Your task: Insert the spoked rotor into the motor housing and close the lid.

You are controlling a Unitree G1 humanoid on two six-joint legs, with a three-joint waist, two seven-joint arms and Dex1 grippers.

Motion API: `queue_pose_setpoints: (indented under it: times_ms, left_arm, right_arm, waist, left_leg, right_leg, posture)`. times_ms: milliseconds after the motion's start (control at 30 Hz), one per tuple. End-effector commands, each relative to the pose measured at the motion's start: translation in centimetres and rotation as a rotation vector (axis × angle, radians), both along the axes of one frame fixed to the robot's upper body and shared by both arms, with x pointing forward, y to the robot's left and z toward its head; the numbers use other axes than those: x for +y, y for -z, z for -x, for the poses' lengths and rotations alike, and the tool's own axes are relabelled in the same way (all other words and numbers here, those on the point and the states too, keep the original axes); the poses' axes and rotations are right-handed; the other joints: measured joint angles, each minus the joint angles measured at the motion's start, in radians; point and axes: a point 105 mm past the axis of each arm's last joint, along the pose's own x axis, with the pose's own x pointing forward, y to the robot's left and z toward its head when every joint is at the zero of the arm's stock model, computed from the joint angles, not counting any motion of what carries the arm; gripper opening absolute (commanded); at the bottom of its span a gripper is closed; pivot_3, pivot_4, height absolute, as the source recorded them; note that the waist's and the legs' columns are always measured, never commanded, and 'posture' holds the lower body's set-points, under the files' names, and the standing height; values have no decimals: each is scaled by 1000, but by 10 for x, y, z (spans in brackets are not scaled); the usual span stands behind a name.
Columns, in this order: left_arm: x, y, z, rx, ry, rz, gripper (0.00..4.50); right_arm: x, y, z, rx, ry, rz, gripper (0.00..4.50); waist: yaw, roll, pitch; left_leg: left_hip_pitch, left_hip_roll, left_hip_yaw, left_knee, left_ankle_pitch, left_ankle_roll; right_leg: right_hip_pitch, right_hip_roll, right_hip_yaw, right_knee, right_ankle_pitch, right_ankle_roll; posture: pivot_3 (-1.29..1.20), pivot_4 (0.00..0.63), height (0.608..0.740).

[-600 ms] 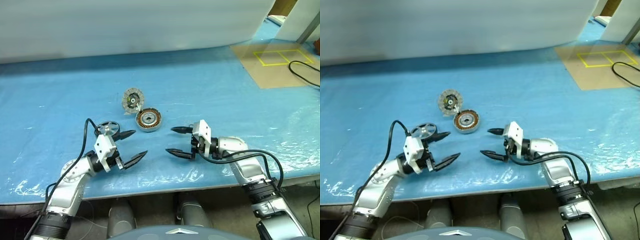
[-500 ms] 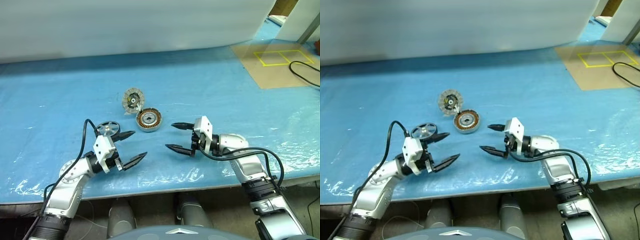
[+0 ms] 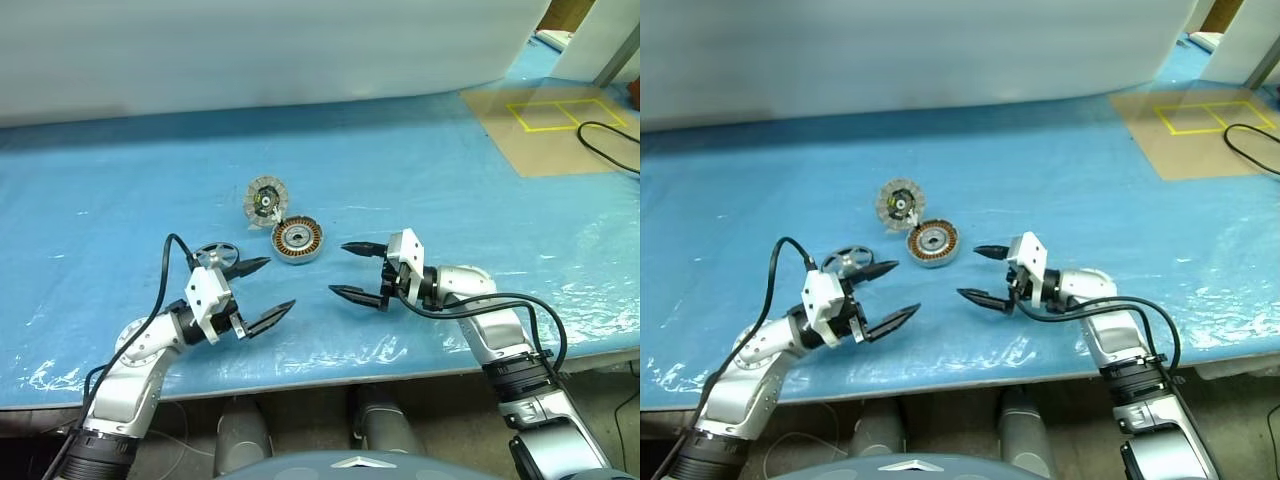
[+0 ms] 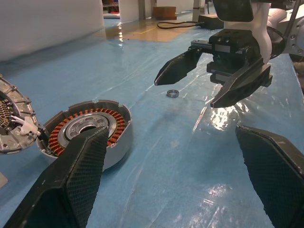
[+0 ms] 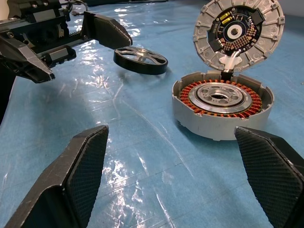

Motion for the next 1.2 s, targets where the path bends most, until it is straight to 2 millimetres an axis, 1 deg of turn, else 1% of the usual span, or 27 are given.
queue_pose_setpoints:
  times_ms: [33,233,500,700,900,1067,1200]
  left_arm:
    - [3,-11,2,-40,-5,11,4500]
    - [4,-5,3,-31,-10,7,4500]
    - [4,-3,4,-30,-12,7,4500]
    - [2,-14,2,-42,-9,7,4500]
    - [0,-20,1,-44,-14,6,4500]
    - [-2,-20,0,-44,-27,12,4500]
    - [-1,-18,1,-40,-47,14,4500]
  right_arm:
    - [5,-14,3,-49,-25,-33,4468]
    - [5,-13,3,-47,-26,-29,4468]
    - [5,-13,3,-45,-30,-26,4468]
    - [5,-13,3,-45,-30,-27,4468]
    - [10,-13,2,-39,-43,-1,4468]
    - [21,-19,-2,-48,-104,45,4468]
    - [33,-37,-14,-95,-143,59,4468]
  waist:
    - [0,0,0]
    - [0,0,0]
    - [0,0,0]
    - [0,0,0]
    - [0,0,0]
    - [-3,0,0]
    - [-4,0,0]
  left_leg:
    - [0,0,0,0,0,0]
    - [0,0,0,0,0,0]
    - [0,0,0,0,0,0]
    - [0,0,0,0,0,0]
    - [0,0,0,0,0,0]
    - [1,0,0,0,0,0]
    - [0,0,0,1,0,0]
  right_leg:
    - [0,0,0,0,0,0]
    - [0,0,0,0,0,0]
    - [0,0,0,0,0,0]
    - [0,0,0,0,0,0]
    - [0,0,0,0,0,0]
    - [0,0,0,1,0,0]
    - [0,0,0,1,0,0]
  posture:
    - [0,150,740]
    - [0,150,740]
    - [0,150,740]
    - [0,150,740]
    - [0,150,740]
    - [0,150,740]
    - [0,150,740]
